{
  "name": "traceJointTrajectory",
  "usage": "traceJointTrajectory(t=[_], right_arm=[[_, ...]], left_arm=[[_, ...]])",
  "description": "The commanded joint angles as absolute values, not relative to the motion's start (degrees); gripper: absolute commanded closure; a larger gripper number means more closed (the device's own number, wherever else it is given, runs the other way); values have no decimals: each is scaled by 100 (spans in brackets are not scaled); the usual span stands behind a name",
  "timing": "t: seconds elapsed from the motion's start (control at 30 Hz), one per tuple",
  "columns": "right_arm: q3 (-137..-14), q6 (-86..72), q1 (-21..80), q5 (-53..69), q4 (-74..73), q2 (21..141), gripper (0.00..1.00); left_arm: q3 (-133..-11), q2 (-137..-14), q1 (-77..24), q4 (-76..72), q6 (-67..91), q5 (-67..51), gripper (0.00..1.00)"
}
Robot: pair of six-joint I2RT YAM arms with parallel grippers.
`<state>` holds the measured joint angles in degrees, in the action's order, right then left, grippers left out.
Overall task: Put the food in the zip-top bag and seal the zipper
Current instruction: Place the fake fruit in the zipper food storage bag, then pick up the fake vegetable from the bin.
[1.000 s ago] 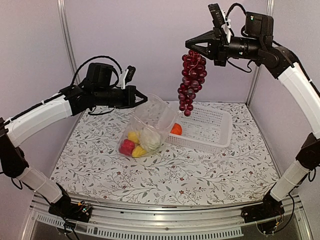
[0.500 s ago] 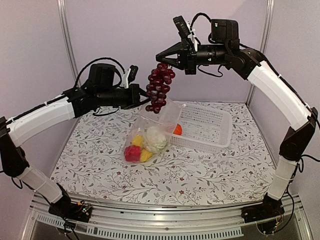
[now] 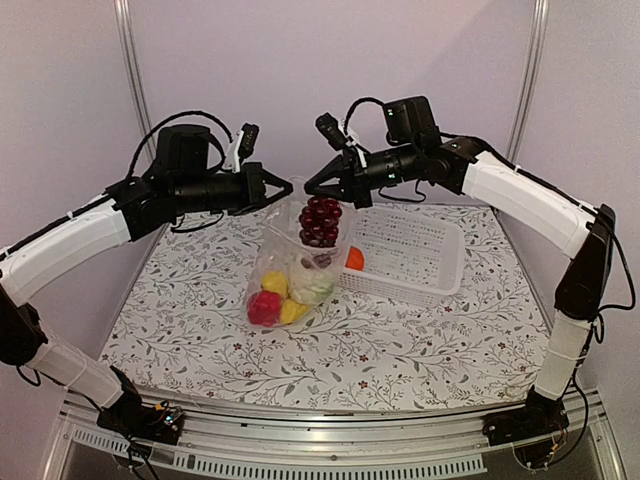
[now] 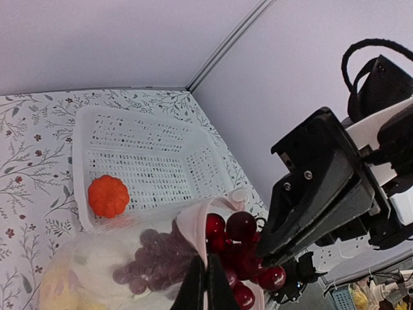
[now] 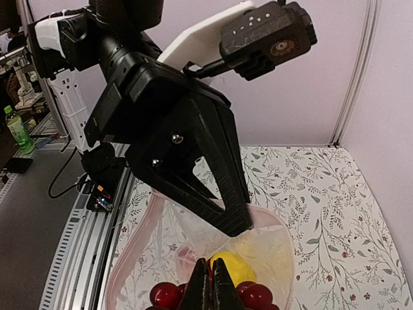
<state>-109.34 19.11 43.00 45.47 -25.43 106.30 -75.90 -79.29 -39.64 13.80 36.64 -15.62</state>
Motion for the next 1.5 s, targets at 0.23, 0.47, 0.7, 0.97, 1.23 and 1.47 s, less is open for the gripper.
traceJointTrajectory(t=[0.23, 0.47, 0.7, 0.97, 1.23, 1.47], right_arm=[[-10985, 2072, 4386, 4411, -2458, 10398, 44], [-10767, 2249, 4386, 4113, -2580, 9993, 40], [-10247, 2402, 4194, 3784, -2677, 9469, 37], [-9835, 2092, 3467, 3739, -2689, 9280, 37], [-9314, 2024, 3037, 3349, -2672, 9428, 37], [-9353, 2004, 2927, 2584, -2738, 10156, 37]], left_arm=[[-7345, -7796, -3657, 1197, 3404, -1463, 100], [-7363, -7539, -2900, 1540, 2949, -931, 100], [-7155, -7639, -2807, 1310, 2953, -1358, 100], [-7218, -7986, -3077, 1718, 2764, -1318, 100], [-7573, -7846, -3401, 2111, 2473, -1576, 100], [-7504, -7613, -3486, 2550, 2001, -632, 100]])
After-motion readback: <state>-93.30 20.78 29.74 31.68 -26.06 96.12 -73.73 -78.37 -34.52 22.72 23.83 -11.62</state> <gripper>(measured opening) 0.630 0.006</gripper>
